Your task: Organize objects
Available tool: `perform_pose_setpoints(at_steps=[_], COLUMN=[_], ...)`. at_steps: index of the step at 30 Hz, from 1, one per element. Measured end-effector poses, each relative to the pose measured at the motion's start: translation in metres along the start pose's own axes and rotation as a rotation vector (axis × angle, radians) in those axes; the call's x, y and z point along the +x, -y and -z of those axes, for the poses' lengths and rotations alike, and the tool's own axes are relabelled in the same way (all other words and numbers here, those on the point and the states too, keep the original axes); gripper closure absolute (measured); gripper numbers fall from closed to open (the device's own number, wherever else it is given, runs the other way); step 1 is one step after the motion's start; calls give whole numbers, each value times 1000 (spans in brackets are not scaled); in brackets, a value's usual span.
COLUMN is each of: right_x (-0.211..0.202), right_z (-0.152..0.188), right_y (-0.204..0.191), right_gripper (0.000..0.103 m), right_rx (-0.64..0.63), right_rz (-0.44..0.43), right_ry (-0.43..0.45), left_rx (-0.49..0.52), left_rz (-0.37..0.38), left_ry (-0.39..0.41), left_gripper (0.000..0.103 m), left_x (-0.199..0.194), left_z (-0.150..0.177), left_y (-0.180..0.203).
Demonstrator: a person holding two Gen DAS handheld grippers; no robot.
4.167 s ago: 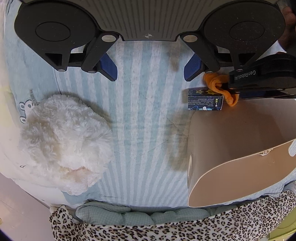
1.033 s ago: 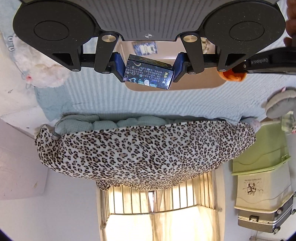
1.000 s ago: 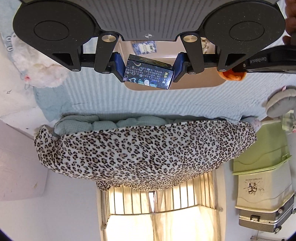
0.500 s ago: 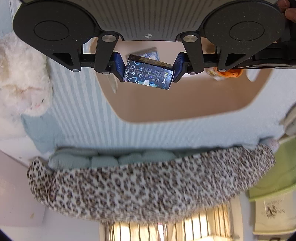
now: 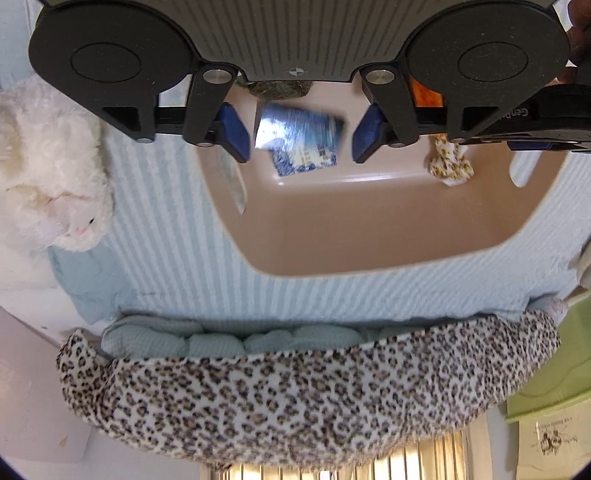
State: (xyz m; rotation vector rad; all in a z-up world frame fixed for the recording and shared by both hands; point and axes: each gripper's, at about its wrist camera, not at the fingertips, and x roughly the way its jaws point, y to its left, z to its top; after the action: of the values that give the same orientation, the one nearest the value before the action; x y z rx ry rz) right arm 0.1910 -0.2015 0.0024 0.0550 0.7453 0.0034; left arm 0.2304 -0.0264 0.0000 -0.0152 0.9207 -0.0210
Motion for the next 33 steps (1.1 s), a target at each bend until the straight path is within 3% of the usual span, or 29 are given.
perform_pose_setpoints(at_steps=[2, 7, 13, 27, 33], right_x=[-13, -46, -83, -164, -191], right_z=[-2, -1, 8, 63, 86], right_y=[3, 10, 13, 14, 10], right_gripper=[28, 25, 24, 22, 16], right_rx=[-2, -2, -2, -27, -40], right_rz=[4, 2, -4, -27, -45], right_ry=[24, 60, 63, 43, 47], left_rx=[9, 46, 60, 78, 79], left_rz=[2, 13, 14, 45, 48], left_ry=[27, 85, 97, 147, 150], left_gripper=[35, 34, 33, 33, 33], left_x=[-14, -51, -91, -180, -205], left_z=[0, 6, 25, 95, 121], left_y=[1, 5, 5, -9, -11])
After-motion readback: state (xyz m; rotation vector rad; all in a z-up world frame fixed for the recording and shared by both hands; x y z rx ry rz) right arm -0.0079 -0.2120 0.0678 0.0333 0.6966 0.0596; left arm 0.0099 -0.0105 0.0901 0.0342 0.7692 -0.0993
